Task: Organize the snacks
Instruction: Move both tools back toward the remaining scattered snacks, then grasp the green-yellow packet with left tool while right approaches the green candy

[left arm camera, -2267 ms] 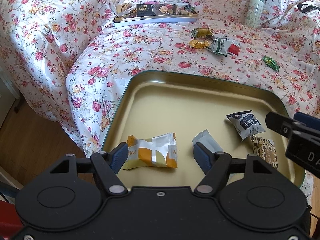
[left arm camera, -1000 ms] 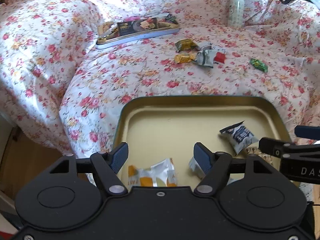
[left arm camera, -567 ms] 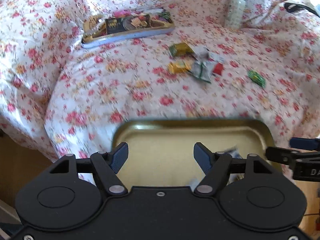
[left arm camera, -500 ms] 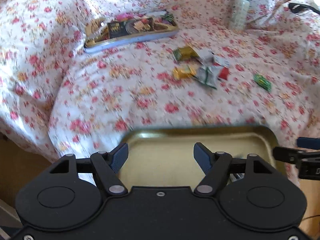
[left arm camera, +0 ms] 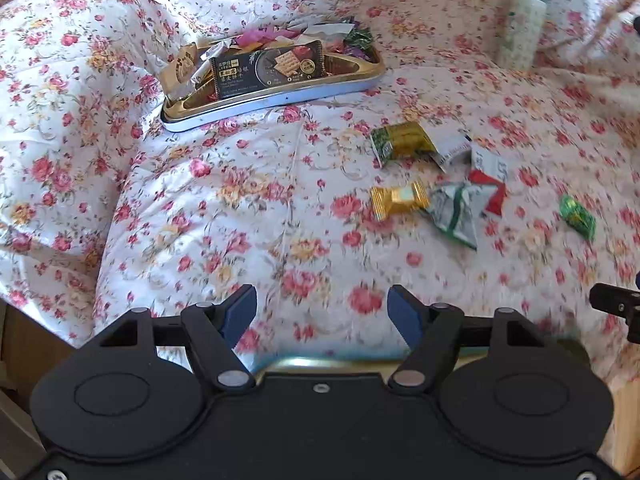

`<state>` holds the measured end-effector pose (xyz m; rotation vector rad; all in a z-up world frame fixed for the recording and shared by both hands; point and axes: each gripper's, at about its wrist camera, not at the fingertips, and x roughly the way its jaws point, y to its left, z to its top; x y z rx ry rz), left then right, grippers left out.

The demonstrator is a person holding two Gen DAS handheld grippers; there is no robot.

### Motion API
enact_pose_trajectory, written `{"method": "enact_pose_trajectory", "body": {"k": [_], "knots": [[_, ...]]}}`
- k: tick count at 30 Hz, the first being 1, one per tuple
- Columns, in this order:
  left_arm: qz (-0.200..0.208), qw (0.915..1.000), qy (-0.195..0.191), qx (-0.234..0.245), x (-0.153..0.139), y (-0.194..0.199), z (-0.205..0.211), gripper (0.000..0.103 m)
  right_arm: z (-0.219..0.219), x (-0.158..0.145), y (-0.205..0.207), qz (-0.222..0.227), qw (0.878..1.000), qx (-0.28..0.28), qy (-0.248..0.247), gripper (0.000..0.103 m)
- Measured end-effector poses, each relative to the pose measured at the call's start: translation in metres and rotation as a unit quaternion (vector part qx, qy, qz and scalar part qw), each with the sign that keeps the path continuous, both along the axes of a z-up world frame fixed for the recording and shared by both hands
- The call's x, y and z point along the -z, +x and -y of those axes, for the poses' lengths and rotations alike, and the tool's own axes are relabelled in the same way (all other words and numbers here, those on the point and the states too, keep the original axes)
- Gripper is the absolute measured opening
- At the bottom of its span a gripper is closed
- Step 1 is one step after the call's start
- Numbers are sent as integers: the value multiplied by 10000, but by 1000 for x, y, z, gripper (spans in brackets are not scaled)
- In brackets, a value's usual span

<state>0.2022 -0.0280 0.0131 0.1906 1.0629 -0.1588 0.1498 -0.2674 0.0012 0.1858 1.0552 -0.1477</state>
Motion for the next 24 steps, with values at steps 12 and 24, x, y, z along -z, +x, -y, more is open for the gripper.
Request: {"method": "enact_pose_trajectory", "body": {"k": [12, 24], "knots": [[144, 9998, 24, -121, 13, 52, 19, 74, 45, 6, 60, -21, 9988, 485, -61, 90], [475, 9984, -197, 214, 27, 80, 42, 74, 61, 27, 73, -59, 9989, 455, 55, 86]]}}
